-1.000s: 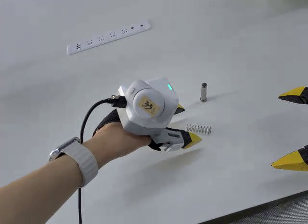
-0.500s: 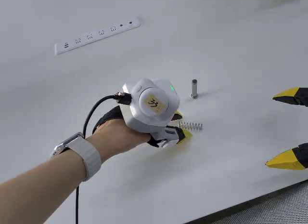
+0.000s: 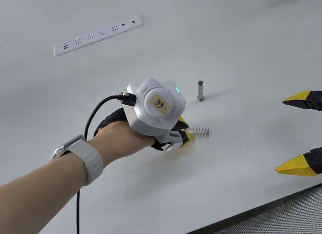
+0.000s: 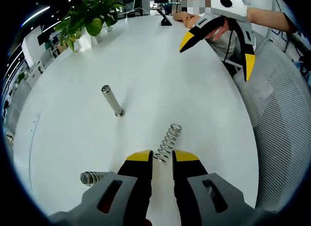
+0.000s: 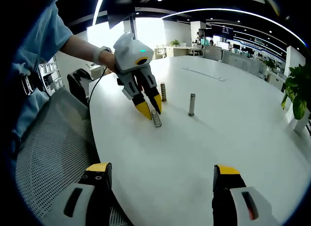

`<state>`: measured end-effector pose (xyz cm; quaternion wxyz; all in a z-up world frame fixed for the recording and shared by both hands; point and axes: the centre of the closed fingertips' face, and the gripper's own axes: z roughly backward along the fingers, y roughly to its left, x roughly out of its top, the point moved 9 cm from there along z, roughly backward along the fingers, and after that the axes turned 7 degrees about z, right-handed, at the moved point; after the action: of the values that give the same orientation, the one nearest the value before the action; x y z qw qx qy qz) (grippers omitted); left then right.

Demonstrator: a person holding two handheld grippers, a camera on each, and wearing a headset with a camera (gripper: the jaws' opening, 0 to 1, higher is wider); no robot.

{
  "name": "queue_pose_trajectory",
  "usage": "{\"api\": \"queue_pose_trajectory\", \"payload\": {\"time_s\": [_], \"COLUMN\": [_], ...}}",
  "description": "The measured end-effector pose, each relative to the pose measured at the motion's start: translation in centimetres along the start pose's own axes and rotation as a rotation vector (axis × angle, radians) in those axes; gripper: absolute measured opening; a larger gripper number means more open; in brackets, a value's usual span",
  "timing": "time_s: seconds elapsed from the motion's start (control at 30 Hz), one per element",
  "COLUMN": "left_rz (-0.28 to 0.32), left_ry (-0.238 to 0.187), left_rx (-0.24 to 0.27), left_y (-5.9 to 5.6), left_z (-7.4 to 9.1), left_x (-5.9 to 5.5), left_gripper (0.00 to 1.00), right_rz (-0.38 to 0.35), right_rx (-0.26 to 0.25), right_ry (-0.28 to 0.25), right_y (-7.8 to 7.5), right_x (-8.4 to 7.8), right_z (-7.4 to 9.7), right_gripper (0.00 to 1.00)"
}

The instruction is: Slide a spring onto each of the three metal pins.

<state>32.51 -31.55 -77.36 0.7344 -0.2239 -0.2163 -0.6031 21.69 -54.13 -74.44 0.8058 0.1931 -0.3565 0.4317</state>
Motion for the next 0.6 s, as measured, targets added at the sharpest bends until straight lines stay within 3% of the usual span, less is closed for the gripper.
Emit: {"api": "queue_pose_trajectory", "payload": {"time_s": [0.47, 0.6], "left_rz": [-0.121, -0.117], "left_ry": [0.046, 0.049], "left_rx": [0.013, 0.009], "left_y": [-0.45, -0.48], "left_z": [0.06, 0.09], "left_x": [0.34, 0.33], "left_gripper": [0.08, 0.08], "right_rz": [0.004, 0.006], "right_rx": [0.005, 0.008], "right_ry": [0.002, 0.002], "right_y": [0.24, 0.42], "right_x": [0.19, 0.28], "right_z": [-0.27, -0.35], "right_gripper": [0.85, 0.85]}}
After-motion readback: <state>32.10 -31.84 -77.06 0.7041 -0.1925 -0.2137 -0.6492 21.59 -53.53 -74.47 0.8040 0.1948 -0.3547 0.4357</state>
